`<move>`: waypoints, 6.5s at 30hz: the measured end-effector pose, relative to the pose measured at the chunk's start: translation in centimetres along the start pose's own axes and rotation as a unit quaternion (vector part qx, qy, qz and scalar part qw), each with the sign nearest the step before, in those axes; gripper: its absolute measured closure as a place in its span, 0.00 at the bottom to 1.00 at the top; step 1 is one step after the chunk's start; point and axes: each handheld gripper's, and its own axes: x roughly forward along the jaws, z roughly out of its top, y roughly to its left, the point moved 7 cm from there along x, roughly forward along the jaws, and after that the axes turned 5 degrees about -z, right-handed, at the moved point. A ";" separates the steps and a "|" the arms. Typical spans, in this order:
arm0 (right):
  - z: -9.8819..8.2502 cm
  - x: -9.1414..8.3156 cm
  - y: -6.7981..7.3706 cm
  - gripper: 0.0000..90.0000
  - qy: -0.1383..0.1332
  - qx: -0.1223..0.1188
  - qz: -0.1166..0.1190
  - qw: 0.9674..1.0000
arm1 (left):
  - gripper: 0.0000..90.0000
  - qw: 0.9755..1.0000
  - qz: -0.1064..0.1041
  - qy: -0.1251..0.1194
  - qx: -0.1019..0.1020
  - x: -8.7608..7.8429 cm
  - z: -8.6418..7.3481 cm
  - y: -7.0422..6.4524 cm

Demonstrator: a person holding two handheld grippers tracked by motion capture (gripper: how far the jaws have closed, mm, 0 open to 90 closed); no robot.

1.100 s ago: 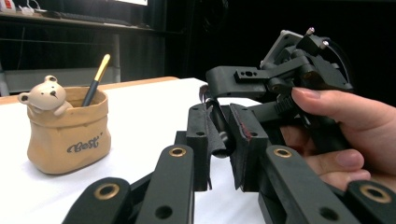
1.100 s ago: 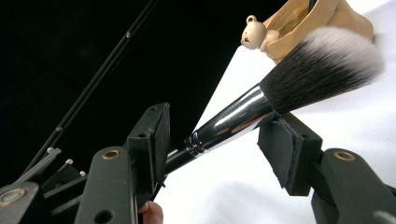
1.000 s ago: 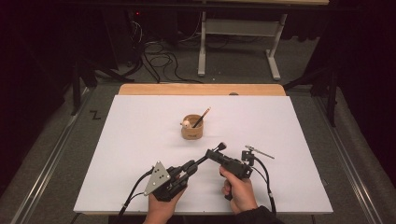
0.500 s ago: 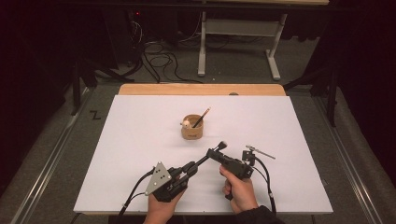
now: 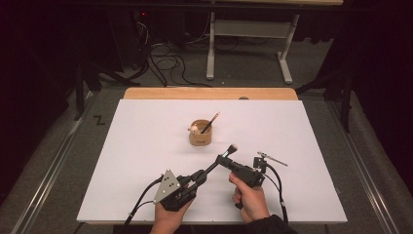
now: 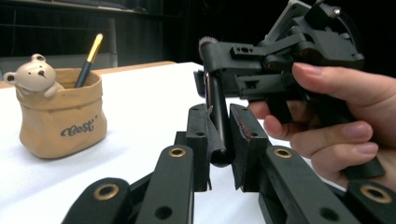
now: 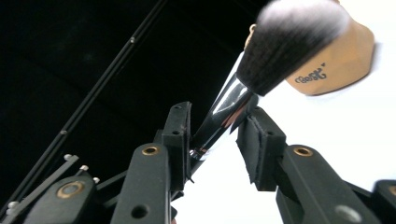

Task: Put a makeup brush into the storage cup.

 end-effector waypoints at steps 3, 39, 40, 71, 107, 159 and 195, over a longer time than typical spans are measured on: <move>0.2 -0.2 0.4 0.88 -0.007 0.000 0.012 1.000 | 0.83 1.000 -0.011 0.007 -0.003 0.2 -0.4 -0.1; 0.4 -0.5 0.0 0.88 -0.017 -0.031 -0.005 0.999 | 0.49 0.997 0.002 0.068 -0.041 0.3 -1.1 1.5; 0.4 -0.5 0.0 0.88 -0.017 -0.033 -0.006 0.999 | 0.49 0.997 0.002 0.069 -0.042 0.3 -1.2 1.6; 1.0 -1.2 -0.5 0.88 -0.036 -0.116 -0.051 0.991 | 0.34 0.994 0.020 0.098 -0.054 -1.0 -1.1 3.7; 2.8 -4.3 -1.6 0.88 -0.059 -0.319 -0.168 0.931 | 0.17 0.991 0.069 0.110 -0.038 -5.0 0.3 8.4; 3.4 -2.6 1.1 0.88 -0.076 -0.382 -0.174 0.904 | 0.00 0.991 0.060 0.114 -0.022 -8.4 -0.2 10.9; 8.8 3.6 1.4 0.88 -0.082 -0.344 -0.175 0.919 | 0.00 0.992 0.050 0.119 -0.013 -8.5 -0.4 10.6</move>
